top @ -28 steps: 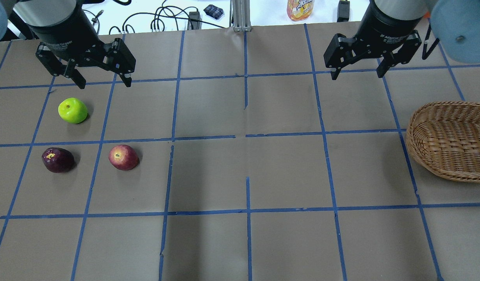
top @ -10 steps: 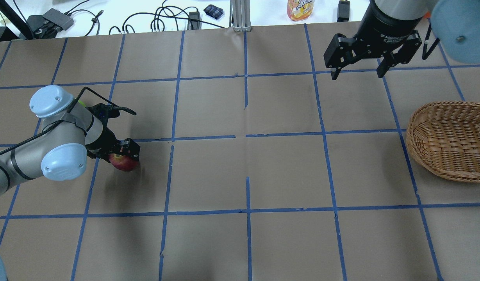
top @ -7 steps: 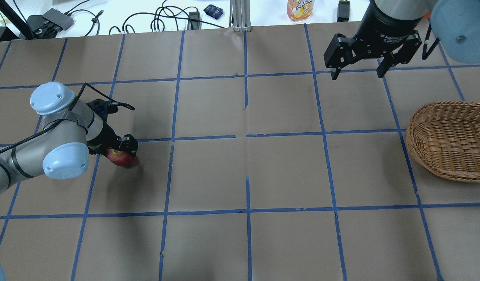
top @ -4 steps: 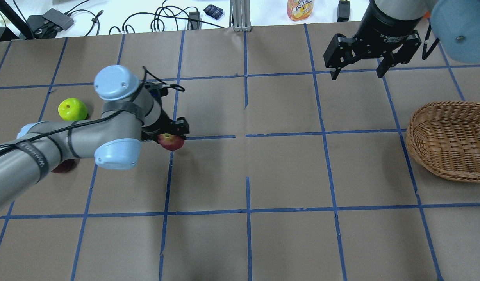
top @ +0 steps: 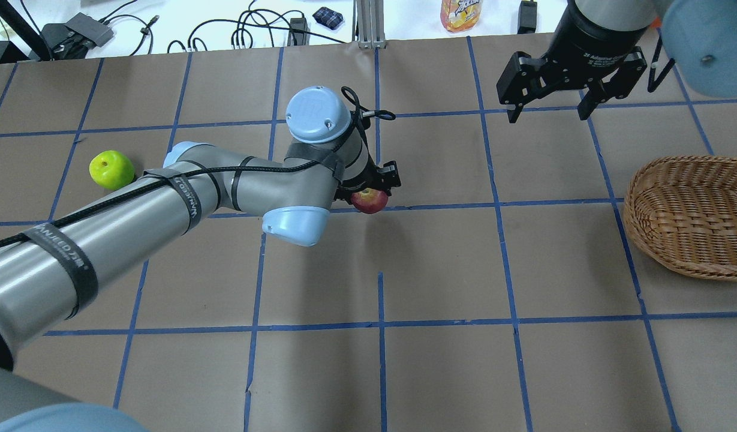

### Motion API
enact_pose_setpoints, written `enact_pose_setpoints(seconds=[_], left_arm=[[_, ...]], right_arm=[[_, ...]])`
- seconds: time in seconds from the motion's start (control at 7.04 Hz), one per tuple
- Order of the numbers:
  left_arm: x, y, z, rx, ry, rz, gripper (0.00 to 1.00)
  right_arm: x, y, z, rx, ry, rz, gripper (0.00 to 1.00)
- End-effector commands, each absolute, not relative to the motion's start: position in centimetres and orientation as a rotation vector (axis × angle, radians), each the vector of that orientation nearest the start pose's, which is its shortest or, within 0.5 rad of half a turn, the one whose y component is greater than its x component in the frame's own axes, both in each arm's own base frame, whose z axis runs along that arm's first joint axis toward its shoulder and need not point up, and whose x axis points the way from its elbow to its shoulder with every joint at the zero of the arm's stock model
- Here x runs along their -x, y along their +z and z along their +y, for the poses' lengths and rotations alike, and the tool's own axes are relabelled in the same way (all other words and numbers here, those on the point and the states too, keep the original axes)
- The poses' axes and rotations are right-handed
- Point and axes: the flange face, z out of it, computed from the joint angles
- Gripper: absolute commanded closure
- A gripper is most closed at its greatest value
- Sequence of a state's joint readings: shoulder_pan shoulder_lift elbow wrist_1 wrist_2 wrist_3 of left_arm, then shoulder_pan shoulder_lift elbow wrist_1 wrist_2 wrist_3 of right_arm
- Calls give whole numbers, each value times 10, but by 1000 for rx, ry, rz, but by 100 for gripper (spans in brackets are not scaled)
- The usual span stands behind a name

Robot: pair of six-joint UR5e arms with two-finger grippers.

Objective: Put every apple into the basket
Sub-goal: 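Carry the red apple to the table center and release it with the left gripper, then grasp the red apple with the right gripper while the left grasps the purple apple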

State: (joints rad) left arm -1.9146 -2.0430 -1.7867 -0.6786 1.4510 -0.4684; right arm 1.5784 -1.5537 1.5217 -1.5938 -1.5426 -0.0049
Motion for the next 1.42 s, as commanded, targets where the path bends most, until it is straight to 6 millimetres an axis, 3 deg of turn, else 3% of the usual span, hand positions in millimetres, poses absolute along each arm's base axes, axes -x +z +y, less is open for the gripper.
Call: enact_pose_setpoints(seconds=[0.0, 0.14, 0.28, 0.43, 0.57, 0.71, 0.85, 0.99, 1.14, 1.28], left_arm=[[358, 184, -535, 169, -287, 3322, 1], [358, 189, -538, 146, -315, 3324, 0], [351, 221, -546, 146, -392, 3330, 0], [325, 249, -561, 207, -427, 3324, 0], [275, 276, -576, 190, -369, 3299, 0], [206, 297, -583, 142, -262, 3262, 0], [133, 309, -582, 78, -194, 3237, 0], [49, 316, -573, 50, -114, 3155, 0], [-15, 317, -556, 56, -75, 3100, 0], [-73, 304, -538, 37, -18, 3089, 0]], right_arm=[[-140, 506, -503, 23, -86, 3114, 0], [-140, 506, -503, 23, -86, 3113, 0], [-140, 506, -503, 23, -86, 3113, 0], [-140, 505, -504, 13, -83, 3108, 0], [-142, 504, -503, -22, -68, 3099, 0], [-149, 485, -515, -117, -20, 3096, 0], [-187, 453, -533, -83, 0, 3099, 0], [-240, 422, -545, -124, -58, 3091, 0], [-283, 376, -561, -152, -74, 3090, 0], [-319, 335, -565, -142, -65, 3096, 0]])
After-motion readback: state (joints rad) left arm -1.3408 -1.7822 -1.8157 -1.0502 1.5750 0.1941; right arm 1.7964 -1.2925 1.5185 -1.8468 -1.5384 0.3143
